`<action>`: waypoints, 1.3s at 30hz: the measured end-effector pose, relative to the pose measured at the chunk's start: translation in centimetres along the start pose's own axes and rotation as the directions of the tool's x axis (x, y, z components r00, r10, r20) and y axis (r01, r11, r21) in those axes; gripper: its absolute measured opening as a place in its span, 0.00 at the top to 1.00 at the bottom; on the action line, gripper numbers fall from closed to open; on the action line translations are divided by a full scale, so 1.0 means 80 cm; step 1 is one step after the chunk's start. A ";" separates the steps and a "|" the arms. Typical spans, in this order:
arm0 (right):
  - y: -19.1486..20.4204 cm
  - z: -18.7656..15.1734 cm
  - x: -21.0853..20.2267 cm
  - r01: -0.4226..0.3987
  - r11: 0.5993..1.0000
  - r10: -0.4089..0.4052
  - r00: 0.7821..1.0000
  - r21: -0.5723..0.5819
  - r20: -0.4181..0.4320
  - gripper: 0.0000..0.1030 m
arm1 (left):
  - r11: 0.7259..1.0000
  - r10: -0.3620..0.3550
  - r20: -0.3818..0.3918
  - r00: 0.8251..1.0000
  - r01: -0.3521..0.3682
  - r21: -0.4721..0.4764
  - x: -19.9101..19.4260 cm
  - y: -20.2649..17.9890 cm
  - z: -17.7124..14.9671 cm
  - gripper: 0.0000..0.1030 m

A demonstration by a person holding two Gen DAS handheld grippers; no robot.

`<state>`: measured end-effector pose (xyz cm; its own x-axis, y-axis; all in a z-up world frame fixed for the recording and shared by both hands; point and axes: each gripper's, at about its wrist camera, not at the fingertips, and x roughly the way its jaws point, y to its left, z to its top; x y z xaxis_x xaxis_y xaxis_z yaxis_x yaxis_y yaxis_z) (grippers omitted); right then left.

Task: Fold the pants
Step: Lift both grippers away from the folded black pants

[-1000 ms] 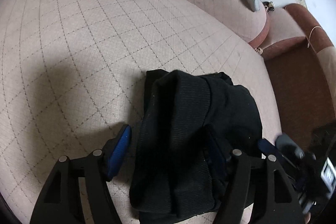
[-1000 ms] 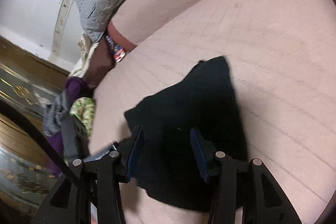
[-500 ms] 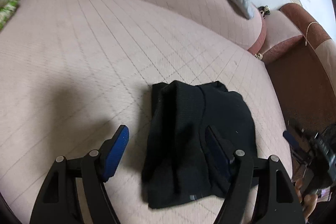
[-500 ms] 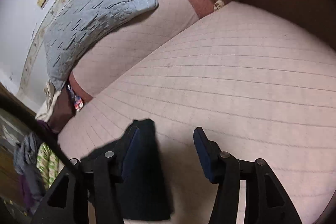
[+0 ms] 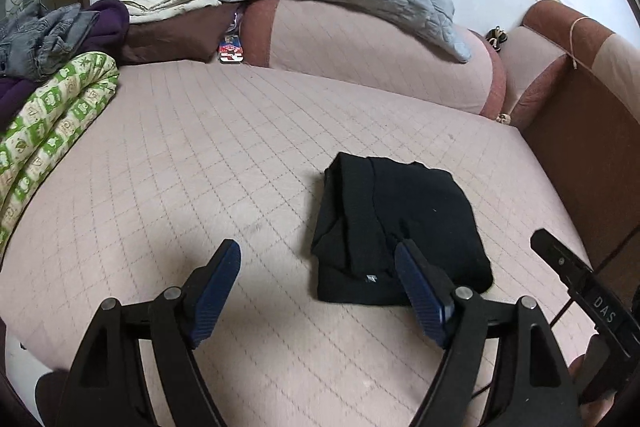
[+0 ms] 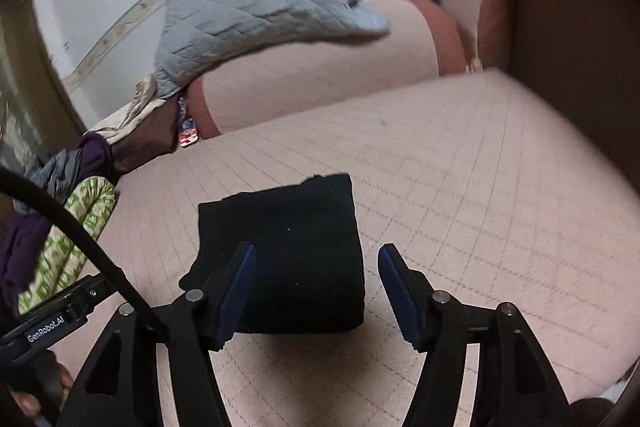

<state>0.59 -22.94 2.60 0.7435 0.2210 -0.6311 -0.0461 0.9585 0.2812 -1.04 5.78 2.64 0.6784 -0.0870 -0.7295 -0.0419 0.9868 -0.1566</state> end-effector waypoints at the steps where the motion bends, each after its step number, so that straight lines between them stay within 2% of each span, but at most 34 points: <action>1: 0.003 -0.002 -0.010 0.015 1.000 -0.015 1.000 -0.011 0.022 0.34 | 1.000 0.001 0.004 1.000 -0.001 0.011 -0.007 -0.003 -0.003 0.23; 3: 0.006 -0.003 -0.026 0.058 0.998 -0.057 0.996 -0.012 0.069 0.34 | 1.000 0.002 0.017 1.000 -0.002 0.021 -0.016 -0.009 -0.004 0.23; 6: 0.006 0.001 -0.058 0.147 0.989 -0.146 0.972 0.007 0.185 0.34 | 0.999 -0.004 0.064 0.998 0.001 0.046 -0.040 -0.018 -0.006 0.23; 9: 0.002 0.008 -0.108 0.176 0.983 -0.184 0.919 0.054 0.349 0.34 | 0.997 0.001 0.112 0.994 -0.009 0.074 -0.061 -0.026 -0.005 0.23; 10: 0.001 0.012 -0.129 0.180 0.982 -0.190 0.891 0.062 0.411 0.32 | 0.996 0.006 0.132 0.991 -0.017 0.083 -0.069 -0.029 -0.005 0.22; 13: 0.003 0.024 -0.169 0.219 0.974 -0.220 0.838 0.062 0.498 0.23 | 0.995 0.003 0.173 0.985 -0.020 0.095 -0.085 -0.035 -0.005 0.19; 14: 0.002 0.027 -0.178 0.209 0.976 -0.212 0.835 0.063 0.507 0.22 | 0.995 0.001 0.186 0.983 -0.019 0.099 -0.090 -0.038 -0.006 0.19; 16: -0.006 0.033 -0.184 0.142 0.987 -0.162 0.857 0.078 0.489 0.22 | 0.993 -0.002 0.204 0.979 -0.022 0.115 -0.097 -0.043 -0.007 0.18; 19: -0.019 0.037 -0.171 0.043 0.991 -0.092 0.906 0.129 0.413 0.21 | 0.991 -0.003 0.202 0.979 -0.024 0.130 -0.097 -0.048 -0.010 0.17; 21: -0.024 0.033 -0.157 0.041 0.989 -0.092 0.925 0.144 0.369 0.21 | 0.992 -0.008 0.181 0.983 -0.015 0.129 -0.094 -0.048 -0.012 0.17; 27: -0.039 0.027 -0.138 -0.007 0.981 -0.058 0.945 0.196 0.321 0.21 | 0.992 0.017 0.136 0.991 -0.033 0.118 -0.081 -0.043 -0.020 0.17; 31: -0.048 0.027 -0.118 -0.056 0.971 -0.002 0.970 0.233 0.241 0.21 | 0.996 0.011 0.083 0.996 -0.018 0.089 -0.066 -0.038 -0.022 0.17; 34: -0.048 0.022 -0.101 -0.026 0.971 -0.020 0.982 0.238 0.187 0.21 | 0.996 0.017 0.058 0.998 -0.021 0.081 -0.057 -0.036 -0.024 0.17; 39: -0.038 0.011 -0.070 -0.014 0.981 -0.004 0.996 0.196 0.094 0.21 | 0.996 0.029 0.024 0.999 -0.030 0.079 -0.043 -0.033 -0.026 0.17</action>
<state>-2.82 -27.23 5.90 0.8031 0.1992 -0.5616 0.0747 0.9014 0.4265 -4.77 3.23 4.17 0.6941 -0.0554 -0.7177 -0.0047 0.9967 -0.0814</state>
